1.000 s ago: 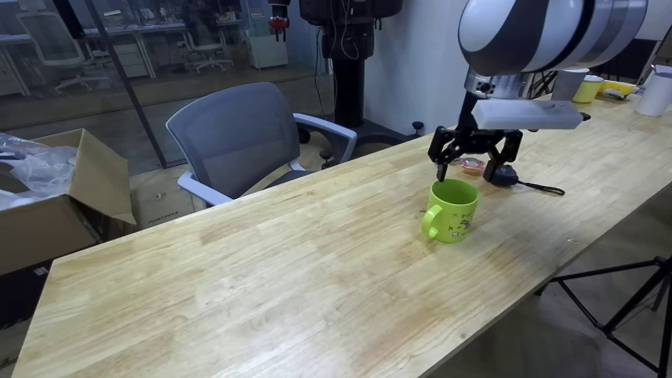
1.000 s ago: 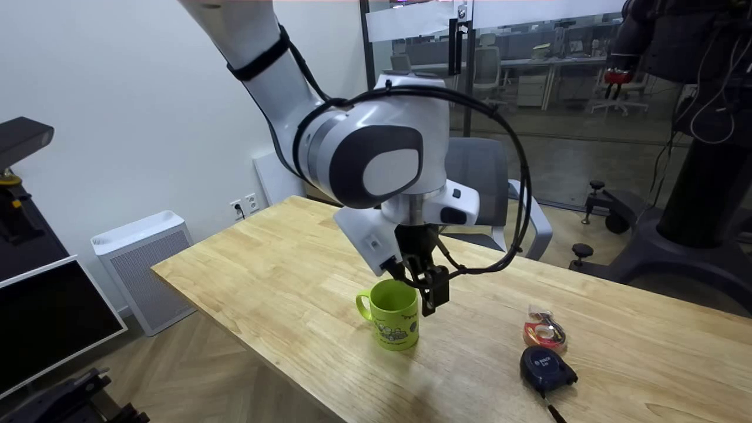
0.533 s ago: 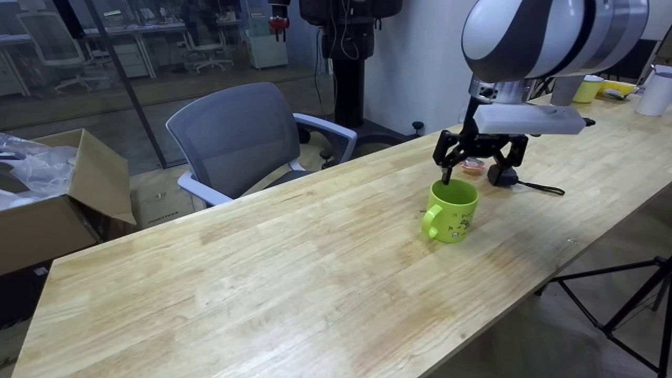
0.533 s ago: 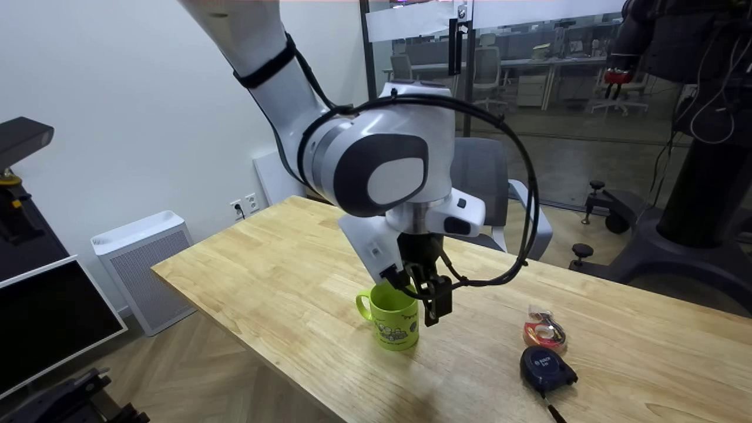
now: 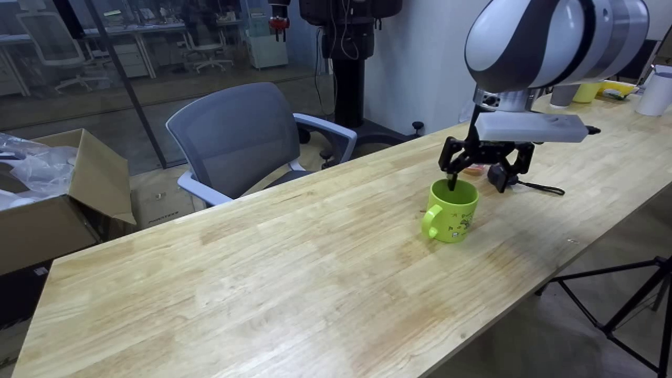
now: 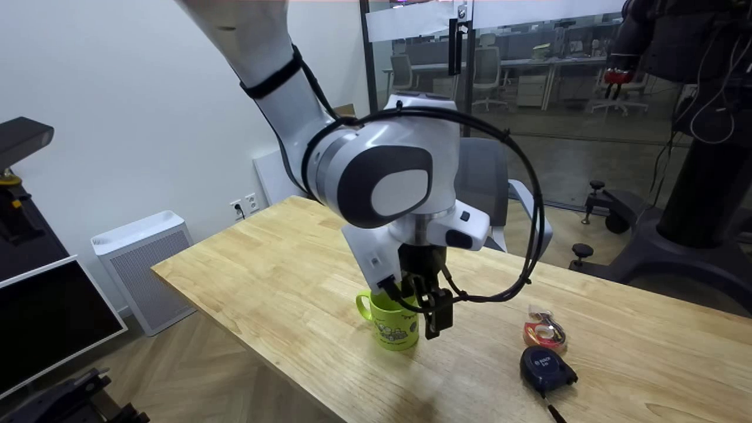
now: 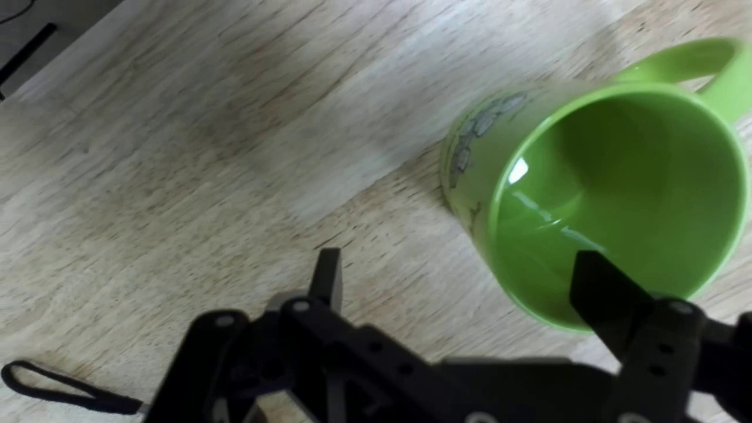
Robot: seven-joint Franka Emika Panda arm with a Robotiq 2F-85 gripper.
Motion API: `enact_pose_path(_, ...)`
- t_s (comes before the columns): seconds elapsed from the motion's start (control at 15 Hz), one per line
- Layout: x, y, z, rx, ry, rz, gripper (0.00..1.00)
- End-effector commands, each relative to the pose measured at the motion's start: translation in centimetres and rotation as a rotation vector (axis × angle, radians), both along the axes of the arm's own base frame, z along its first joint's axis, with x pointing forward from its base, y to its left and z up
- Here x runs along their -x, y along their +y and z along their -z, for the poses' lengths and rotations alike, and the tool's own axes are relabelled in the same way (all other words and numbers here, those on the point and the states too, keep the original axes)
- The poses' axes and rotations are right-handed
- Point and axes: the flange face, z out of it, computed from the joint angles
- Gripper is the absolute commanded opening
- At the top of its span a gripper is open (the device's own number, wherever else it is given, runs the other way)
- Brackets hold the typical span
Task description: Move the mug slightly to the left
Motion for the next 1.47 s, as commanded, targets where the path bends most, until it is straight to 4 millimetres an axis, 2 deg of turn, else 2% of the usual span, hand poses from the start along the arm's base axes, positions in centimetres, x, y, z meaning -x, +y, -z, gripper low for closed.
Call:
enact_pose_path(0.0, -0.2, 0.0, 0.4, 0.008, 0.017, 0.043, 0.73)
enact_pose_path(0.47, 0.2, -0.2, 1.4, 0.023, 0.043, 0.055, 0.25)
enact_pose_path(0.67, 0.2, -0.4, 0.9, 0.001, 0.051, 0.048, 0.04)
enact_pose_path(0.8, -0.2, -0.7, -0.1, 0.005, 0.039, 0.046, 0.00)
enact_pose_path(1.4, -1.6, -2.3, -2.8, 0.039, -0.016, 0.047, 0.03)
